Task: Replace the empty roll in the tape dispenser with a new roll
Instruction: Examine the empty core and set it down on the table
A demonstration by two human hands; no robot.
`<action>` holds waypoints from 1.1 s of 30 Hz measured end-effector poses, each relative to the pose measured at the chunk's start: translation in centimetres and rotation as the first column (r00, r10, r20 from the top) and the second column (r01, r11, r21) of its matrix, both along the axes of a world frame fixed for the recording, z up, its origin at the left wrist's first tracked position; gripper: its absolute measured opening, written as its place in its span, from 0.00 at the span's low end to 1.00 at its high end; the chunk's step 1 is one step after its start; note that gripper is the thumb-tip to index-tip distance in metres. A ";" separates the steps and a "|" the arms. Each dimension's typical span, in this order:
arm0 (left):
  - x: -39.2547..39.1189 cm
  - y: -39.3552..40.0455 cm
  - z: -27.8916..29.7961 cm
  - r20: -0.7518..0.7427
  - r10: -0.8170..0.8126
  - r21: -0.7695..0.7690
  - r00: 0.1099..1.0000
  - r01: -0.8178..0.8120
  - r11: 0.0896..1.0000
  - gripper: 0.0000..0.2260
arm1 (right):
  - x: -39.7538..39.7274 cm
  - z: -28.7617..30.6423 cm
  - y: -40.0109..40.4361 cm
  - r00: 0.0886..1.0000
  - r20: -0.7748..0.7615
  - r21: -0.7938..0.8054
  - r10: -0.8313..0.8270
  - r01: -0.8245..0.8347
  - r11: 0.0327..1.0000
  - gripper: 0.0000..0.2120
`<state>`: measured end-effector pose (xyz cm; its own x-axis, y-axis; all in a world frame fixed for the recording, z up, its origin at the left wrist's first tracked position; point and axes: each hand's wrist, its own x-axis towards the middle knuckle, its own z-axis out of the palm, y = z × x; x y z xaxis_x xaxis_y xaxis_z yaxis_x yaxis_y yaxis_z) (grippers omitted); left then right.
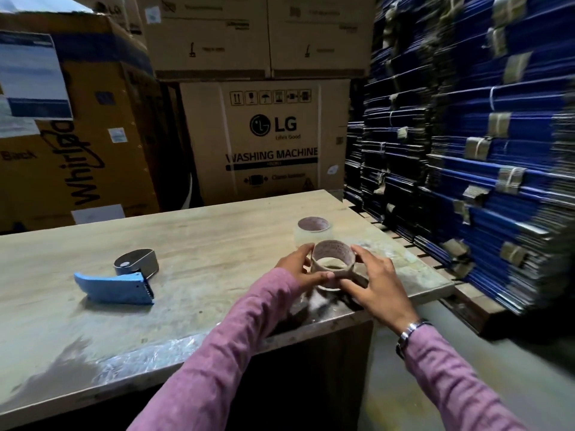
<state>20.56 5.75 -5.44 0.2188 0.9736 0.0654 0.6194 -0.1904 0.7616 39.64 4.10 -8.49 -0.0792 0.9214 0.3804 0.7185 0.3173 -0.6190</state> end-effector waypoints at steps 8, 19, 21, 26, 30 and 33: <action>1.4 2.2 -1.1 0.027 -0.005 0.008 1.000 0.005 1.000 0.44 | 1.2 0.3 1.3 1.000 0.010 -0.062 -0.026 0.026 0.998 0.35; 0.0 4.7 -0.3 0.261 0.187 -0.090 0.947 -0.170 0.981 0.21 | 1.1 1.2 2.0 0.993 -0.109 -0.167 -0.039 0.021 0.986 0.41; -0.4 5.8 -0.4 0.143 0.228 -0.006 0.963 -0.230 0.973 0.26 | 1.0 1.4 2.5 0.986 -0.145 -0.136 -0.080 0.060 0.989 0.44; 0.0 8.2 -0.2 -0.022 0.272 0.068 0.962 -0.270 0.960 0.34 | 0.5 0.7 3.6 0.960 -0.255 -0.072 -0.113 0.098 0.993 0.41; 0.4 10.1 -0.3 -0.112 0.289 0.088 0.951 -0.280 0.956 0.31 | 0.4 0.0 3.8 0.964 -0.236 -0.030 -0.121 0.118 0.993 0.41; 0.8 11.1 -0.4 -0.136 0.285 0.073 0.949 -0.278 0.958 0.24 | 0.3 -0.1 4.1 0.969 -0.219 -0.018 -0.118 0.117 0.993 0.44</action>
<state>21.39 16.88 -5.83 -0.0530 0.9930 0.1058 0.7557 -0.0294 0.6543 39.96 8.17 -8.58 0.1147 0.9211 0.3720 0.5974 0.2352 -0.7666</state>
